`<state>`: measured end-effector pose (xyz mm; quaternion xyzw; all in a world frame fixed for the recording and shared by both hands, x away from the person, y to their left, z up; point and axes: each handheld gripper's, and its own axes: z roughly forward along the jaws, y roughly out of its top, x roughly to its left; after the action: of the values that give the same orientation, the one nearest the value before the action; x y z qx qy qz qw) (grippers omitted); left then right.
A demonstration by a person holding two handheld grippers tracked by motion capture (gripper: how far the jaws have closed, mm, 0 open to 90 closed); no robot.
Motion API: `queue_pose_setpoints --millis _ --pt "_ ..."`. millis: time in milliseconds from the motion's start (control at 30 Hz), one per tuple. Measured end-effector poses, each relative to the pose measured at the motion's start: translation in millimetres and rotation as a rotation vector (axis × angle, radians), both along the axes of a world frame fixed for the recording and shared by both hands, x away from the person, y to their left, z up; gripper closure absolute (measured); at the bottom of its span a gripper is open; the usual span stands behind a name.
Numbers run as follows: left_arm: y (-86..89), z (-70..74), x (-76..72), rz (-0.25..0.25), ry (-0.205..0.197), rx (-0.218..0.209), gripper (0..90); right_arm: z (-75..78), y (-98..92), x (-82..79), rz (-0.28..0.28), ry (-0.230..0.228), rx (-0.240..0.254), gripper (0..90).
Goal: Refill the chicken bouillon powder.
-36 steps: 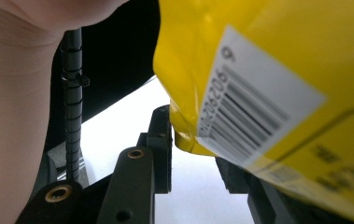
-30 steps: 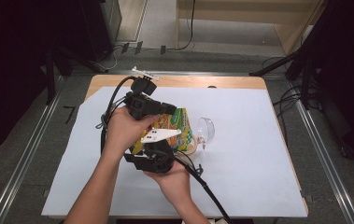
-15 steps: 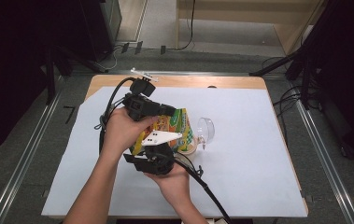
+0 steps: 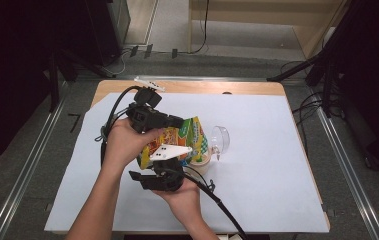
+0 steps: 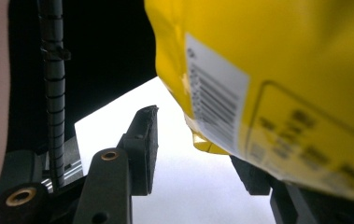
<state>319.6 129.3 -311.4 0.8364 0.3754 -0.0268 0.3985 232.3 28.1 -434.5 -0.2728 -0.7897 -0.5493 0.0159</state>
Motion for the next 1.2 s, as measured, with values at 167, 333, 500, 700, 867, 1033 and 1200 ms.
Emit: queue_pose_setpoints --millis 167,333,500,700,867,1033,1200 --pt "4.9 -0.6 -3.5 -0.008 0.007 -0.009 85.9 -3.1 2.5 -1.9 0.007 -0.012 -0.014 53.0" --pt "14.9 -2.2 -6.0 -0.002 0.025 -0.019 86.5 -10.1 6.7 -3.7 0.019 -0.011 -0.013 49.3" --pt "22.3 -4.1 -7.4 -0.011 0.034 -0.017 87.3 -16.0 7.7 -4.8 0.010 -0.007 -0.019 45.3" --pt "25.7 -7.5 -6.5 -0.015 0.063 -0.029 87.0 -20.8 6.9 -3.0 0.021 -0.018 -0.044 45.8" --pt "23.6 -12.3 -3.4 -0.022 0.087 -0.031 85.2 -24.5 5.1 0.5 0.020 -0.026 -0.063 46.1" --pt "13.8 -19.4 0.0 -0.044 0.099 -0.008 84.0 -26.0 1.8 3.0 0.026 -0.027 -0.058 47.5" --pt "6.9 -22.8 1.6 -0.065 0.096 0.012 83.2 -28.6 0.2 4.0 0.025 -0.032 -0.066 47.9"
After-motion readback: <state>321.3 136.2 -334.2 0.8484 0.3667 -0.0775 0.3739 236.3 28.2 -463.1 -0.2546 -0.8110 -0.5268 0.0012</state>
